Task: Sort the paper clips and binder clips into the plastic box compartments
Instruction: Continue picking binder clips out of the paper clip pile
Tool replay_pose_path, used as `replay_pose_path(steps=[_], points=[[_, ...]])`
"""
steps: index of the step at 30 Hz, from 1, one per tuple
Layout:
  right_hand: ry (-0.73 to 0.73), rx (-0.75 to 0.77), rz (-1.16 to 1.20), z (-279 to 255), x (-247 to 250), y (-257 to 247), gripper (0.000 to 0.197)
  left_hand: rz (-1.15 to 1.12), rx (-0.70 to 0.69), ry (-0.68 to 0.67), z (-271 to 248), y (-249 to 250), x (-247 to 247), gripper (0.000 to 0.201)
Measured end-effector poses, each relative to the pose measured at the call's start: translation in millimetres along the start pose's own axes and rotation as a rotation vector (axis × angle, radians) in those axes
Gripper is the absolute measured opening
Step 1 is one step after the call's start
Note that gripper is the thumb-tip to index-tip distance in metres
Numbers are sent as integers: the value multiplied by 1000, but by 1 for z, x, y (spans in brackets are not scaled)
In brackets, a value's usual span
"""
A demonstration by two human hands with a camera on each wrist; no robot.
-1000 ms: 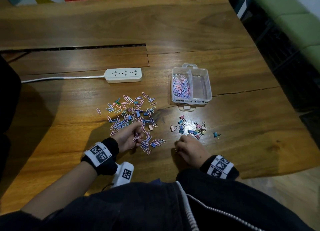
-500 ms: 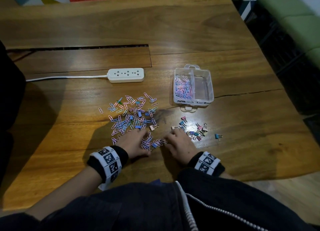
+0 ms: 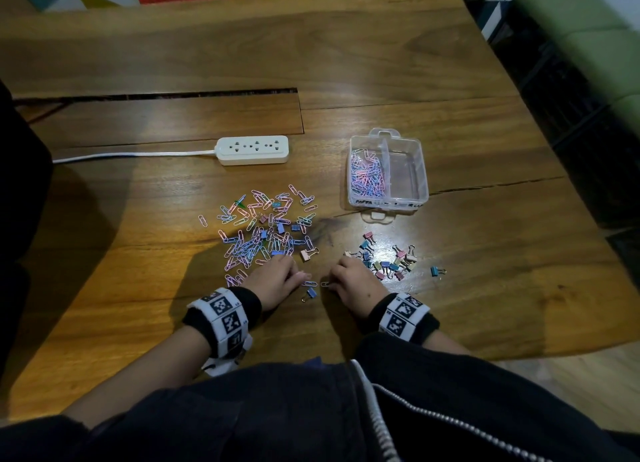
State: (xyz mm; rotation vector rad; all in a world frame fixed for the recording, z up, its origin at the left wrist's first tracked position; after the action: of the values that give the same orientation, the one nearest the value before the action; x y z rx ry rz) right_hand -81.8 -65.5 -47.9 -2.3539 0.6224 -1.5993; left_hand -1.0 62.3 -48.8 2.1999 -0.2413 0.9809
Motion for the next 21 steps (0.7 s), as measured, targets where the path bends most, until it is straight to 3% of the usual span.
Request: replay_pose_path(steps=[3,5,7,10,13,15,19,21], points=[[11,-7,0,-4,4,-1,23,-453,102,-48,3,0,5,23],[13,-16,0,-6,6,-2,22,-875,219,-108,4,-2,5,26],[10,-30,8,-7,6,-2,22,-1225,250,-134,5,-2,6,25],[-8,-53,25,-6,2,-1,23,-1355,254,-127,5,-1,5,19],[-22,-82,74,-5,2,1,28,-1305,265,-93,7,2,2,23],[-13,-108,141,-5,2,3,29,-1134,291,-63,7,4,2,24],[12,-156,221,-6,1,7,22,-259,233,69,7,9,7,14],[37,-149,238,-7,1,7,17,52,209,82,5,11,7,24]])
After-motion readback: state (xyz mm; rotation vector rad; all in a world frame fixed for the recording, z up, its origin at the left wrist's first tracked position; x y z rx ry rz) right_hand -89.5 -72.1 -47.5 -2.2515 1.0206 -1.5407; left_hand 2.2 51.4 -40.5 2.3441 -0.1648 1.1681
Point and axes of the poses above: each hand's wrist, its own z-axis towards the middle knuckle, its own x-axis out of the back of the hand, y = z × x, the point moved 4 cm from there along z, towards the middle knuckle, and after that the axes turned 1 degree about x, right-handed, at the moved point
